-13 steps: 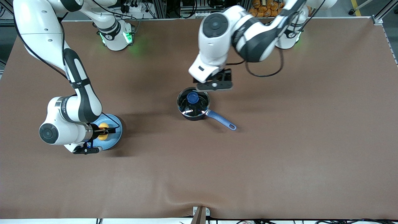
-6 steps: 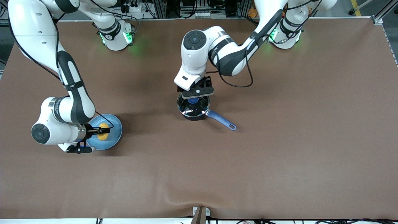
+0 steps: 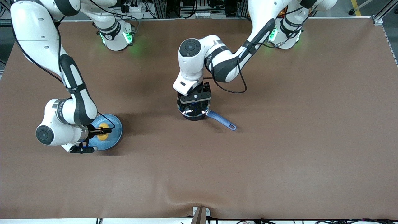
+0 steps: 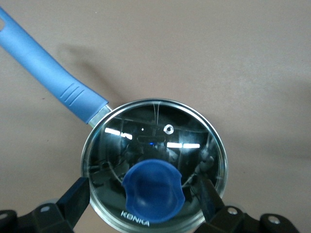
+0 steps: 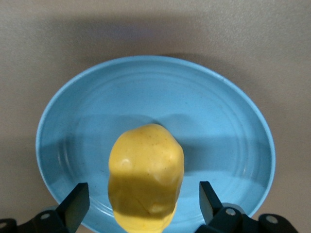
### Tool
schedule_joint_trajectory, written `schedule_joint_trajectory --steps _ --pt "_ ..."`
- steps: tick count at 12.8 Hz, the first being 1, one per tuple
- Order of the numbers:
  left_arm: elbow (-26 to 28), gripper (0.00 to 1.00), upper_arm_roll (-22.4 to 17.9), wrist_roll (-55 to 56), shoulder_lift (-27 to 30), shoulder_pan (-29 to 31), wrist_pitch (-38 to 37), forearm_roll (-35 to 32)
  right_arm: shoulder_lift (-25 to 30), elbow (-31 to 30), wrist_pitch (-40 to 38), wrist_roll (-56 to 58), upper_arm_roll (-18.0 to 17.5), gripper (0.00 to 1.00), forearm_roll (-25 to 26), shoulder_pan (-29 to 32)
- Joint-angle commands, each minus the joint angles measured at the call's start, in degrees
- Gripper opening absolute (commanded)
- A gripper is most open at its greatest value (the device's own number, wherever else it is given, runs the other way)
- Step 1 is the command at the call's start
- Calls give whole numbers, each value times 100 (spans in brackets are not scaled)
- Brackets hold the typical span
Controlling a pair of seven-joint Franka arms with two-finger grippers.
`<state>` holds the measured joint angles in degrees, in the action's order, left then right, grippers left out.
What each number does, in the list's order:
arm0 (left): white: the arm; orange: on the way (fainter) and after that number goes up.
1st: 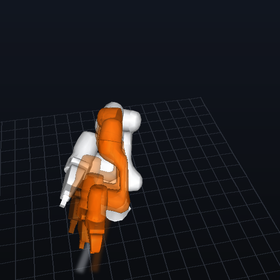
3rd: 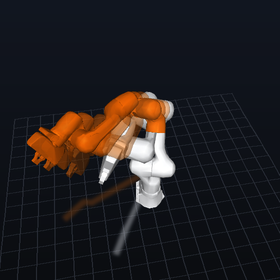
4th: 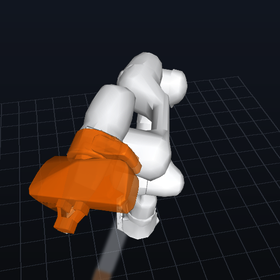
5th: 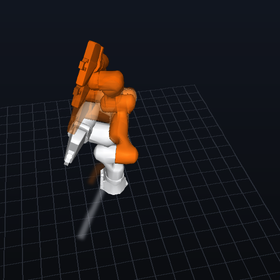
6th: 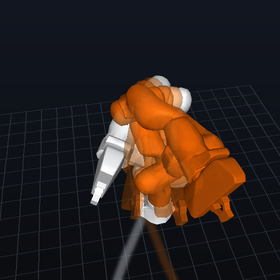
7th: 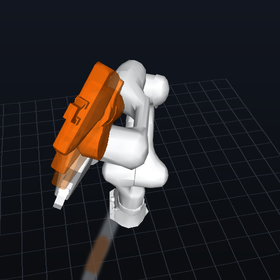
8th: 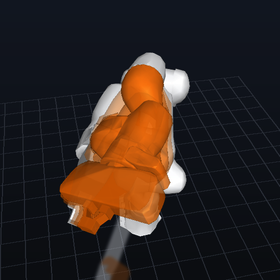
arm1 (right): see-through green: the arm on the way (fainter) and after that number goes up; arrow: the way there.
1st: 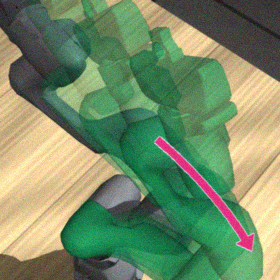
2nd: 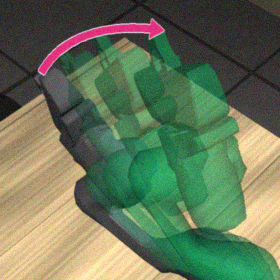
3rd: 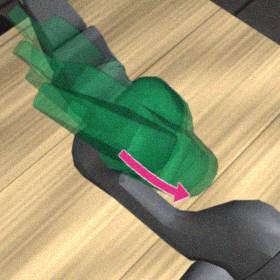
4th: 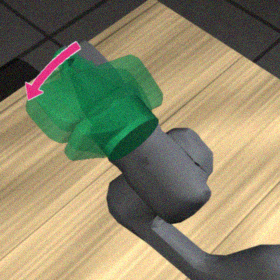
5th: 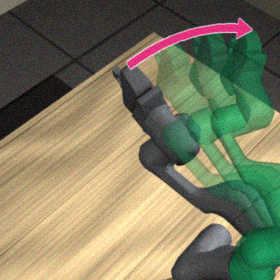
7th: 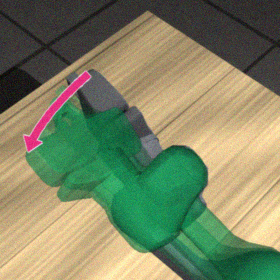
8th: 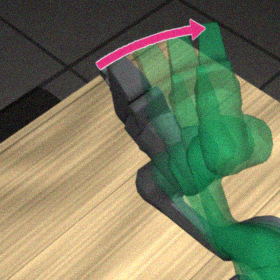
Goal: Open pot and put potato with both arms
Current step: 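Grasp the lid knob with the left gripper while the right gripper grasps the potato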
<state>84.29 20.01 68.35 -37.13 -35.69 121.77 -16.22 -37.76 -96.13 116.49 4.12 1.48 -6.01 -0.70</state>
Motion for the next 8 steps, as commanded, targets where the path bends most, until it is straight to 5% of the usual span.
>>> schedule_joint_trajectory --steps 1,6,8 --pt "-177 100 -24 143 -216 -61 75 -171 23 -108 67 98 -51 93 -120 87" --pt "-159 100 -15 389 -260 -96 75 -118 40 -90 50 89 -51 24 -120 79" --pt "-150 100 -15 442 -260 -166 75 -136 58 -55 23 89 -51 14 -120 70"
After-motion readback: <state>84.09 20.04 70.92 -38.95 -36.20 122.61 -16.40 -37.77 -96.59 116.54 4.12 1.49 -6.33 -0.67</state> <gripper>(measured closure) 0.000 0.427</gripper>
